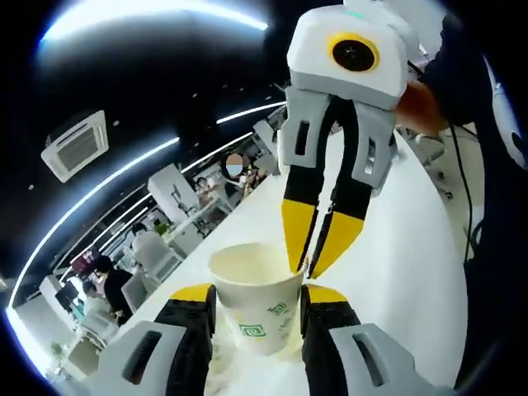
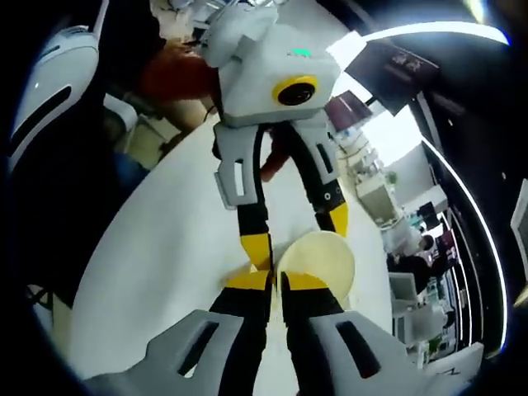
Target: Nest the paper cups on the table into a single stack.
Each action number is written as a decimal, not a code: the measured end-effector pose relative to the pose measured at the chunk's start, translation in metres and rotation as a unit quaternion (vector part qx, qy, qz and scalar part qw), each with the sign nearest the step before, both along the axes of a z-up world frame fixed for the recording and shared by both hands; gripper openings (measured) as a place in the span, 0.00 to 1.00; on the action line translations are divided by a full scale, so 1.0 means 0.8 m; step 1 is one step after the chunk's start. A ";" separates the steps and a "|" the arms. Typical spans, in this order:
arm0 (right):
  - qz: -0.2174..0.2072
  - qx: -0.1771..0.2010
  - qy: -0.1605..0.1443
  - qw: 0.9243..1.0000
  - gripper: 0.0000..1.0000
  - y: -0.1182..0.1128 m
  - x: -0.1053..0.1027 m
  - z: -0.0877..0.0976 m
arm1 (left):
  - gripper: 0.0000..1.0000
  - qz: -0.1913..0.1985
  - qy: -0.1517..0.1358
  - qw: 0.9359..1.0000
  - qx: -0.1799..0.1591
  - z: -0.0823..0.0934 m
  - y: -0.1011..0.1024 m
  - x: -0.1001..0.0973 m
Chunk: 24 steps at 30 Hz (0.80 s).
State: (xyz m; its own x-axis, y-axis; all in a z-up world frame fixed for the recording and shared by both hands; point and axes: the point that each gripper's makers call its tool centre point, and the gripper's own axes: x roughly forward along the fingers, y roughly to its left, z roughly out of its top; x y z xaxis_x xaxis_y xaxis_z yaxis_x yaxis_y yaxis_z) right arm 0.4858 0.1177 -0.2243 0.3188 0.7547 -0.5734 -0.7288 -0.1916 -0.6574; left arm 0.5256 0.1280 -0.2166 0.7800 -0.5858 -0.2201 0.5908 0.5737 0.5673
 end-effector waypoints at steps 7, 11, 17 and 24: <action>-0.014 0.050 0.020 0.998 0.17 -0.006 0.006 0.013 | 0.43 0.008 0.032 0.994 -0.102 -0.003 0.006 0.010; -0.030 0.102 0.041 0.994 0.17 -0.012 0.013 0.028 | 0.43 0.016 0.039 0.988 -0.151 -0.004 0.013 0.015; -0.049 0.159 0.065 0.984 0.15 -0.022 0.023 0.041 | 0.43 0.031 0.052 0.971 -0.231 -0.007 0.022 0.023; -0.075 0.220 0.102 0.967 0.14 -0.035 0.035 0.047 | 0.43 0.034 0.070 0.963 -0.260 -0.024 0.020 0.021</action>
